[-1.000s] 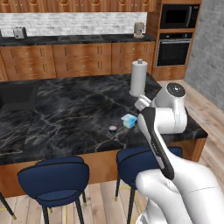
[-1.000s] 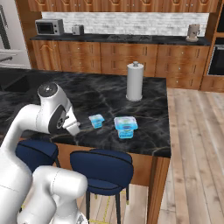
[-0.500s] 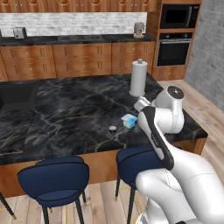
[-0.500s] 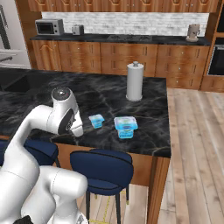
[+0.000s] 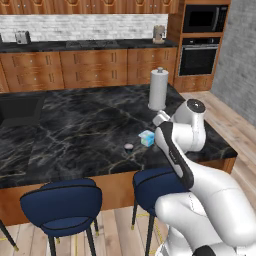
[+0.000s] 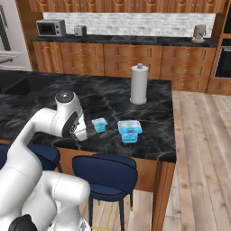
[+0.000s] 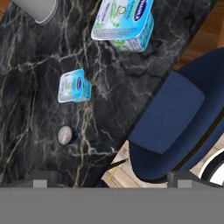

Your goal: Stack the yogurt containers by placing the smaller containers on top of the larger containers.

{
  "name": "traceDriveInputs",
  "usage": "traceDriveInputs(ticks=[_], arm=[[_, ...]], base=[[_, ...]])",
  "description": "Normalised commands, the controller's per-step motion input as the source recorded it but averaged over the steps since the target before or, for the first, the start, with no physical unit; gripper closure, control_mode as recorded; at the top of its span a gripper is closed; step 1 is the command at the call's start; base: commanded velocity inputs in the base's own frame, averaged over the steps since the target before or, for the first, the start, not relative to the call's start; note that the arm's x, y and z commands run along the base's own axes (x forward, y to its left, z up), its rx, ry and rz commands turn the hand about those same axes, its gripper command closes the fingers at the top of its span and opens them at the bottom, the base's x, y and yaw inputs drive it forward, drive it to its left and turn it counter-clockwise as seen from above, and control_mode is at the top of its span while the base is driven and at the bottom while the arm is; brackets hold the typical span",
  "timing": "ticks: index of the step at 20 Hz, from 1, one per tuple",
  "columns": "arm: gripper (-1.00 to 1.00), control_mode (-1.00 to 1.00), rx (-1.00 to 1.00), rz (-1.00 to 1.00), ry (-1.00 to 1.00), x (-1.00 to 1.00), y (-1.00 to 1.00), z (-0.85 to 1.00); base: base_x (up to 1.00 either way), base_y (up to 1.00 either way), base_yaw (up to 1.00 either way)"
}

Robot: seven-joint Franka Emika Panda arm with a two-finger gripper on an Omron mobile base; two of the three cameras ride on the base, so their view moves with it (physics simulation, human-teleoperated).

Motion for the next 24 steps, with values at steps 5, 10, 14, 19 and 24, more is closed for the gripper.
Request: traceDriveInputs(ticks=[5,10,14,19,24], arm=[[-1.00,-1.00,0.00,0.00,0.00,0.01,-0.09,-0.17],[-1.00,-1.00,0.00,0.03,-0.01,0.14,-0.04,-0.10],[-1.00,-1.00,0.00,0.06,-0.05,0.33,-0.03,-0.05],[-1.00,-1.00,0.01,0.04,-0.02,0.31,-0.04,-0.05],[-1.00,-1.00,0.08,0.00,0.00,0.24,-0.04,-0.13]], base=[[0.00,0.00,0.00],[0.00,0.00,0.00],[0.00,0.00,0.00],[0.00,0.00,0.00],[0.00,0.00,0.00]])
